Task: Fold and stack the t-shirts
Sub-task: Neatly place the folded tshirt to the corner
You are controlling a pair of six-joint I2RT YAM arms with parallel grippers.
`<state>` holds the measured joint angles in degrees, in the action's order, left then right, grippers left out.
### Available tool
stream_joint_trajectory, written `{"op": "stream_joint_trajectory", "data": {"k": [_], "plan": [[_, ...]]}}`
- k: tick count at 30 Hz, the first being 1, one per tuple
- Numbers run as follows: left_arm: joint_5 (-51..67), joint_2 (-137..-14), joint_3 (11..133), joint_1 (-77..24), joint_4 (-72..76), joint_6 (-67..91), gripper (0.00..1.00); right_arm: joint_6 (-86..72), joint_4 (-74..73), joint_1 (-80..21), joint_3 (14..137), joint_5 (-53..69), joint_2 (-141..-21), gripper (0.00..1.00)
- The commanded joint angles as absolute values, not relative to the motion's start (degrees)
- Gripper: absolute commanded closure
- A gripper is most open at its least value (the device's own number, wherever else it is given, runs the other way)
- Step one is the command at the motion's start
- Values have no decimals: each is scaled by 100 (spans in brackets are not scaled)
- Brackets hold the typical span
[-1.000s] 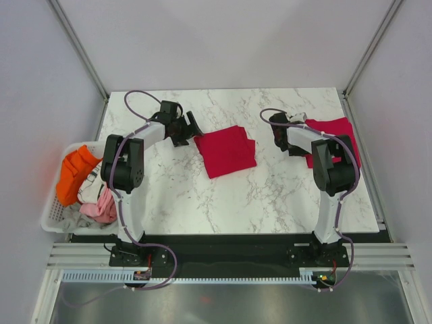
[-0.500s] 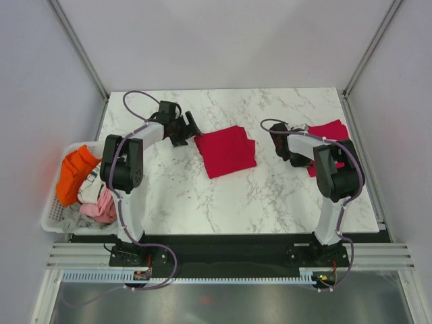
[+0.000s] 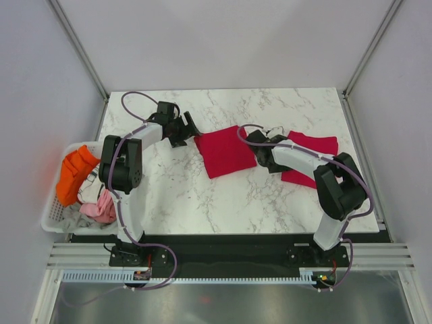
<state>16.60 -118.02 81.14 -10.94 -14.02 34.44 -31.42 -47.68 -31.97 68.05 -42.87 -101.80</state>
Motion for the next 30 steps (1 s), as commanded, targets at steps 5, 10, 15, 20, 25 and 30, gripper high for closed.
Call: {"op": "stream_joint_trajectory", "data": {"k": [5,10,15,20,25,30], "plan": [[1617,-11558,8059,-1055,-1345,3252,11,-2690,-4027,-3146,7137,-2965,-9300,35],[1608,-11558,8042,-1063,-1345,3261,9,-2374,-3086,-3155,7215,-2383,-9105,22],[1635,-11409,7858,-1072,-1118,3322,0,-2373,-2472,-3146,7339,-1882,-9237,16],[1600,-11180,7550,-1081,-844,3375,0,-2206,-1311,-3138,7005,-1459,-9281,2],[1643,-11259,7620,-1081,-888,3357,2,-2258,-651,-2953,7513,-617,-10115,9],[1714,-11382,7743,-1090,-993,3287,6,-2478,-247,-2734,8041,-18,-11045,13]]}}
